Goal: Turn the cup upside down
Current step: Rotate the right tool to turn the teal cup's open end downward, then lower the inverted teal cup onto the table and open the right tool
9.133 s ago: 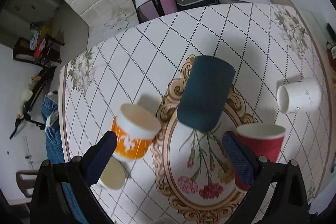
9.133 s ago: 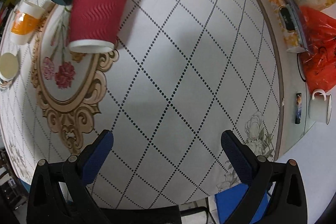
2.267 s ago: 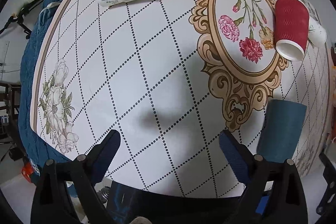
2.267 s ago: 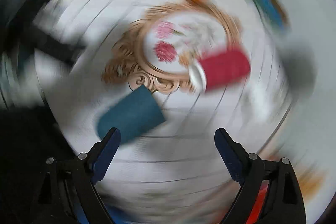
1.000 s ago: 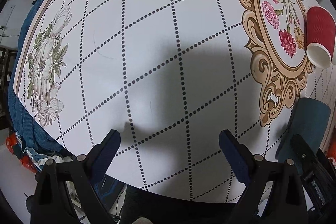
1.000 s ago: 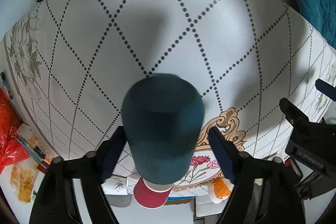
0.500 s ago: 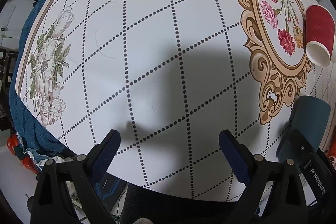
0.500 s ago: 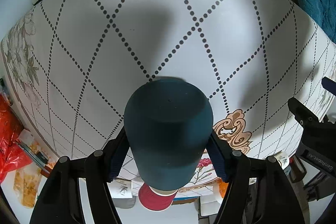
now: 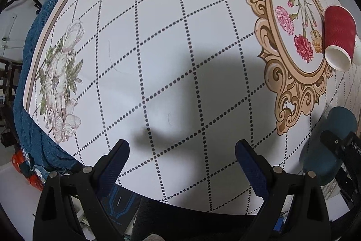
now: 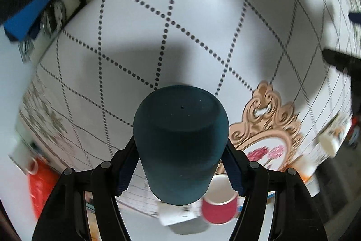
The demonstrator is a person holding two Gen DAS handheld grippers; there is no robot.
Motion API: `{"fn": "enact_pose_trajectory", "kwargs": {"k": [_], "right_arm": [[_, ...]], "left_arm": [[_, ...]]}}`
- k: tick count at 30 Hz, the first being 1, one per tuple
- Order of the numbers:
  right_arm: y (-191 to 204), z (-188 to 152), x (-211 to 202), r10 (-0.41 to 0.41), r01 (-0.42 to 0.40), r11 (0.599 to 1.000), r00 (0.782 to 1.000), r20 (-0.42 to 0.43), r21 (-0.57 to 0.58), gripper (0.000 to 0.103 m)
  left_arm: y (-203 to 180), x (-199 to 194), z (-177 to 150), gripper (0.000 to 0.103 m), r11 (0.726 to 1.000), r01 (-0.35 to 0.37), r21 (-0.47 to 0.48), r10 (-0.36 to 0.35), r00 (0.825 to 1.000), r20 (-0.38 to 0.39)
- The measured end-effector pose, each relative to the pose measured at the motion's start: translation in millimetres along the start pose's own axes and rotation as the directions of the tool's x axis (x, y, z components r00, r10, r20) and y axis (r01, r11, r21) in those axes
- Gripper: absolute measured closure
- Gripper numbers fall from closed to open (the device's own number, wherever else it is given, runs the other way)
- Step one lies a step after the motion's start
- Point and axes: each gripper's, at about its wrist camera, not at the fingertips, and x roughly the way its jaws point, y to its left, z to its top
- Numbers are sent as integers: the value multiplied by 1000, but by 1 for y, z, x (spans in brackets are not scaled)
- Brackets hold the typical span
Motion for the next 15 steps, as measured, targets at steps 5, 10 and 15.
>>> {"fn": "enact_pose_trajectory", "kwargs": {"k": [5,10,15], "right_arm": [[-29,-3,0,146,-153,964,988,48,216,31],[-54,-13,6,256,-280,865,960,112,416,31],[-81,-37,20,380,-425,679,901,209,598,31]], "left_arm": [[-4,-12,12,7,999,-3,35,3,1000,13],[-10,-22,26,7,997,-7,71,6,1000,21],[-20,-34,43,7,995,-11,104,7,999,36]]}}
